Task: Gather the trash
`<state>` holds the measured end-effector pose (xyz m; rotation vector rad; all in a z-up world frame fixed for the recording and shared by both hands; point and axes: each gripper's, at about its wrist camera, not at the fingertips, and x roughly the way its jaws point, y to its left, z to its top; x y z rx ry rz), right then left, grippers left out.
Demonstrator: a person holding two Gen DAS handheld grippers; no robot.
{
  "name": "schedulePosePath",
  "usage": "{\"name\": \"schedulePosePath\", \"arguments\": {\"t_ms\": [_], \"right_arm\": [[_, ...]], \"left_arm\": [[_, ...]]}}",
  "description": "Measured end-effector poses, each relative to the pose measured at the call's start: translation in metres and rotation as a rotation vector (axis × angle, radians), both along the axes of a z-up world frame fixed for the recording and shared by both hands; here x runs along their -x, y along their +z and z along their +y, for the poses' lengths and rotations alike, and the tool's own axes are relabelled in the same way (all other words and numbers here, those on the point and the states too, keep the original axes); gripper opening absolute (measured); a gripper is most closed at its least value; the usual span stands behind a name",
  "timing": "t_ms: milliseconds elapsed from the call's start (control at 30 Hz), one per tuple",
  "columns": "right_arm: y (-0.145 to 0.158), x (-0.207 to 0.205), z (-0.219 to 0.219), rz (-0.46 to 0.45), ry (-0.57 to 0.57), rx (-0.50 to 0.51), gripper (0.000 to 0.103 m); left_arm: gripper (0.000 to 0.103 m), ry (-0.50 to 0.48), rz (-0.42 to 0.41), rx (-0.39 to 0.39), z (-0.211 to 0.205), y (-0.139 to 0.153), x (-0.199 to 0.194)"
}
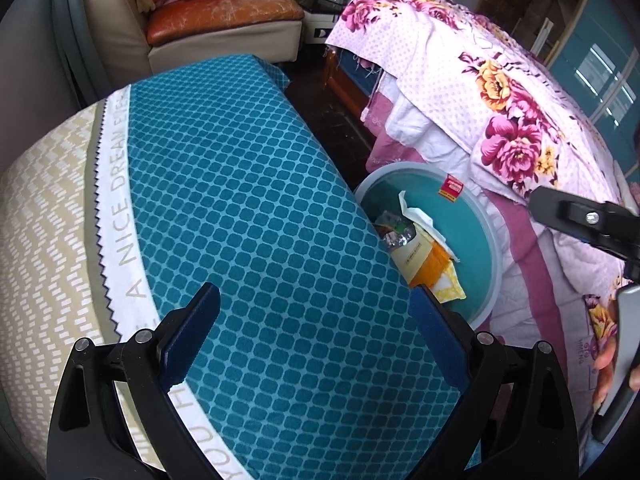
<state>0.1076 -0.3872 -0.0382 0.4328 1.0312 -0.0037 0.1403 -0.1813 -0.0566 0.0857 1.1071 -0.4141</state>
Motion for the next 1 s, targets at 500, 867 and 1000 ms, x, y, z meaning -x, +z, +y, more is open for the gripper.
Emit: {"name": "schedulePosePath", "arguments": {"t_ms": [500, 867, 1000], "right_arm": [[0.035, 0.059, 0.023, -0.070, 0.047, 0.079, 0.096], [0.045, 0.097, 0.052, -0.087, 0.060, 0.166, 0.096], [0.049, 0.108, 0.056, -0.091, 0.058, 0.174, 0.096]], "left_arm": [[0.099, 0.039, -0.056, -0.021, 0.020, 0.031, 0.045], [0.099, 0.072, -0.072, -0.013, 0.047, 0.037, 0.081], [0.099, 0.084, -0.079, -0.008, 0.056, 0.037, 0.091]]}}
